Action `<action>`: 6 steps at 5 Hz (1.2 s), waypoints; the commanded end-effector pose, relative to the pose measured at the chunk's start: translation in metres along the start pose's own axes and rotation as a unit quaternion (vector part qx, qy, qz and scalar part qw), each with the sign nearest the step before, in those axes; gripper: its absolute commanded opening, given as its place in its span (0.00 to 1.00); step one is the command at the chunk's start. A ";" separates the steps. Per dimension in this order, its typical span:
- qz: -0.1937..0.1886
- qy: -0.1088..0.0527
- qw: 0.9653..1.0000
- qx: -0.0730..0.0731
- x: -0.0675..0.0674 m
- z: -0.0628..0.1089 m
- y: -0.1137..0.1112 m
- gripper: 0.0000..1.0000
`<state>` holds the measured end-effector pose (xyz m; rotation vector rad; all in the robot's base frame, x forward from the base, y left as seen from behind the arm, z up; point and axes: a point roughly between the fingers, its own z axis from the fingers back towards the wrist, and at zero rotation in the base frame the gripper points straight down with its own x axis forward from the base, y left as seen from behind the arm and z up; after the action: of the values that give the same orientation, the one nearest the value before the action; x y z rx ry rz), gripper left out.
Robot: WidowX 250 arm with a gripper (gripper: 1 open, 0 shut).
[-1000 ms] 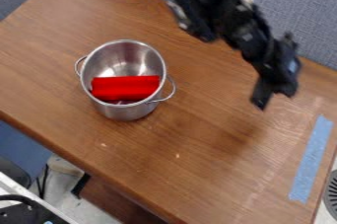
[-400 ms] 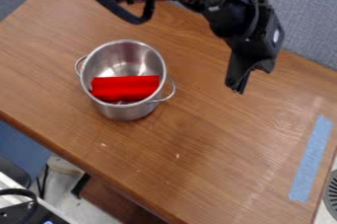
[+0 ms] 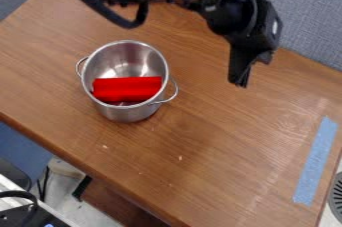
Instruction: Put the red object in the metal pot
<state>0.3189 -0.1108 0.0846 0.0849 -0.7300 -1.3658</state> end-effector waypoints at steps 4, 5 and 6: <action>-0.039 -0.053 0.998 0.001 -0.063 0.020 0.015 1.00; -0.055 -0.068 0.996 -0.006 -0.083 0.034 0.019 0.00; -0.072 -0.073 0.995 -0.014 -0.107 0.051 0.027 0.00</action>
<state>0.3082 0.0106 0.0814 -0.0213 -0.8197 -1.5067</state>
